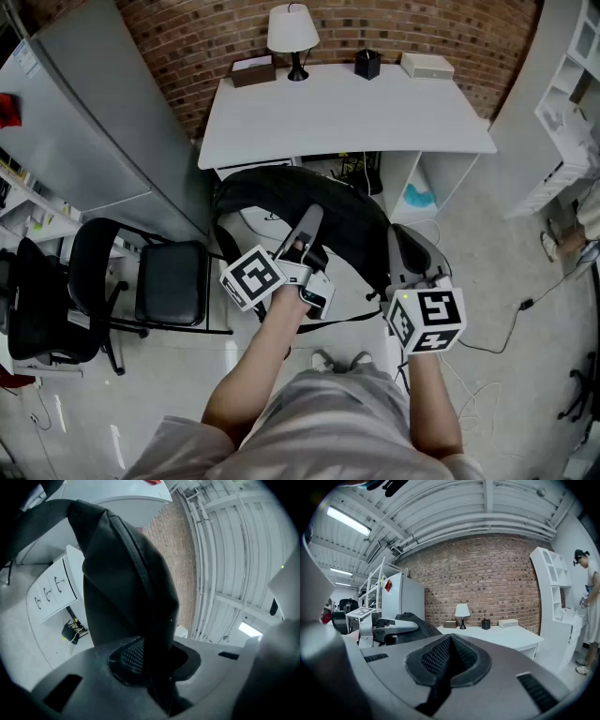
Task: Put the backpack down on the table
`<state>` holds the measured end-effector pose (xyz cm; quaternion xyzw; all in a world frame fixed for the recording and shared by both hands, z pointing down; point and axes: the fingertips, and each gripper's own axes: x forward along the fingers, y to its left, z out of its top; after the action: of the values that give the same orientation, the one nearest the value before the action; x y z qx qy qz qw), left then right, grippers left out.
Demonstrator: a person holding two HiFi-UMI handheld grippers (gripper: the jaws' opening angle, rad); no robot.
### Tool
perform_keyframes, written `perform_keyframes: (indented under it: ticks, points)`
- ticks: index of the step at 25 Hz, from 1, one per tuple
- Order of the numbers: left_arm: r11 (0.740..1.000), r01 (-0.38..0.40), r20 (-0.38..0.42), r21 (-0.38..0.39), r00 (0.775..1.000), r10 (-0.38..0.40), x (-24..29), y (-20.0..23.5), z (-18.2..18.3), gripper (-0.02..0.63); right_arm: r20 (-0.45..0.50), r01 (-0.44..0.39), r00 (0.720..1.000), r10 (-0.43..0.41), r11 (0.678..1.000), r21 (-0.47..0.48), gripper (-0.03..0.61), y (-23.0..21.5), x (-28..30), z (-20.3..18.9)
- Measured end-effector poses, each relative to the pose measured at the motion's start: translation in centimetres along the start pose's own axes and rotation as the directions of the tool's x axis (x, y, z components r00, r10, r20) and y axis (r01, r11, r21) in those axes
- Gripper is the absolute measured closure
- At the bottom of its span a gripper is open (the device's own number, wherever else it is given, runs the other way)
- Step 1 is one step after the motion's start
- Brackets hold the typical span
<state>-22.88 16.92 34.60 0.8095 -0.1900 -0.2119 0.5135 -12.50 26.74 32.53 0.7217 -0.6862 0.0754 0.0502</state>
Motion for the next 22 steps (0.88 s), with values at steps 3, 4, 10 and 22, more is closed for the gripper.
perform_keyframes:
  ticks: [3, 4, 10, 22]
  points:
    - [0.998, 0.042, 0.01, -0.037, 0.999, -0.042, 0.2, -0.5, 0.4, 0.554, -0.002, -0.005, 1.0, 0.005, 1.0, 0.0, 0.579, 0.4, 0.4, -0.2]
    - [0.998, 0.042, 0.008, -0.035, 0.999, -0.042, 0.2, -0.4, 0.6, 0.554, 0.0, -0.004, 1.0, 0.004, 1.0, 0.001, 0.58, 0.6, 0.5, -0.2]
    - [1.0, 0.011, -0.015, 0.001, 1.0, -0.011, 1.1, 0.6, 1.4, 0.554, -0.001, 0.016, 1.0, -0.016, 1.0, -0.015, 0.578, 0.0, 1.7, -0.1]
    - [0.999, -0.007, -0.016, 0.037, 1.0, 0.008, 8.0, 1.9, 1.9, 0.554, 0.01, -0.004, 1.0, 0.005, 1.0, -0.017, 0.578, -5.8, 7.6, 1.0]
